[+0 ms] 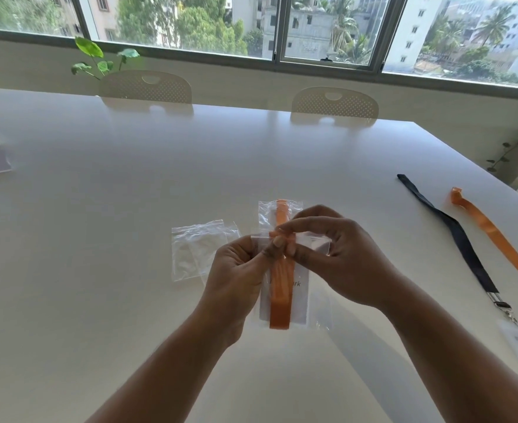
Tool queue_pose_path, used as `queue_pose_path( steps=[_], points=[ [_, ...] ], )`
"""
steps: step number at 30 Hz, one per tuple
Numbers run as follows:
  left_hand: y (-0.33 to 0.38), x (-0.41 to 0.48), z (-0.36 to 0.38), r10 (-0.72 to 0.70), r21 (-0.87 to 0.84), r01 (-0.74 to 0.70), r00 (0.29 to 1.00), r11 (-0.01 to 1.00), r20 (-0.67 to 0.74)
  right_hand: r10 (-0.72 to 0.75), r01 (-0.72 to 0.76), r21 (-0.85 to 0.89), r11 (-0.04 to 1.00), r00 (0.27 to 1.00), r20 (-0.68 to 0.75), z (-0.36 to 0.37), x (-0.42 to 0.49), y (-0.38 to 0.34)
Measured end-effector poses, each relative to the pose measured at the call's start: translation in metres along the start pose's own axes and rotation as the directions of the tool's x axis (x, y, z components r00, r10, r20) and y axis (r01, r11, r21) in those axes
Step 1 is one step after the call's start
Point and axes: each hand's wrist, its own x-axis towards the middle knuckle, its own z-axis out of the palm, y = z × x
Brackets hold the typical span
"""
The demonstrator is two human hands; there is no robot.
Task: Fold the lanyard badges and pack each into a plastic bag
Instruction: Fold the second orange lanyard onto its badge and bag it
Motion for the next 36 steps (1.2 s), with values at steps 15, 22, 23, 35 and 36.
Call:
queue_pose_path(
  steps=[15, 22, 23, 35, 36],
  points=[
    [0.001, 0.004, -0.001, 0.041, -0.101, -0.04, 0.999, 0.994, 0.007, 0.311, -0.228, 0.58, 0.782, 0.949, -0.046, 0.016, -0.027, 0.02],
    [-0.004, 0.006, -0.006, 0.181, 0.086, -0.17, 0.973, 0.982, -0.143, 0.363, -0.21, 0.692, 0.691, 0.928, -0.08, 0.022, -0.03, 0.027],
    [-0.005, 0.006, -0.006, 0.179, 0.092, -0.168, 0.975, 0.982, -0.135, 0.369, -0.208, 0.708, 0.675, 0.926, -0.08, 0.023, -0.03, 0.029],
    [-0.008, 0.007, -0.004, 0.192, 0.181, -0.179, 0.98, 0.967, -0.059, 0.351, -0.17, 0.839, 0.516, 0.936, -0.026, 0.028, -0.037, 0.041],
    [-0.009, 0.007, -0.004, 0.158, 0.173, -0.148, 0.986, 0.974, -0.049, 0.347, -0.16, 0.842, 0.515, 0.937, -0.035, 0.028, -0.037, 0.041]
  ],
)
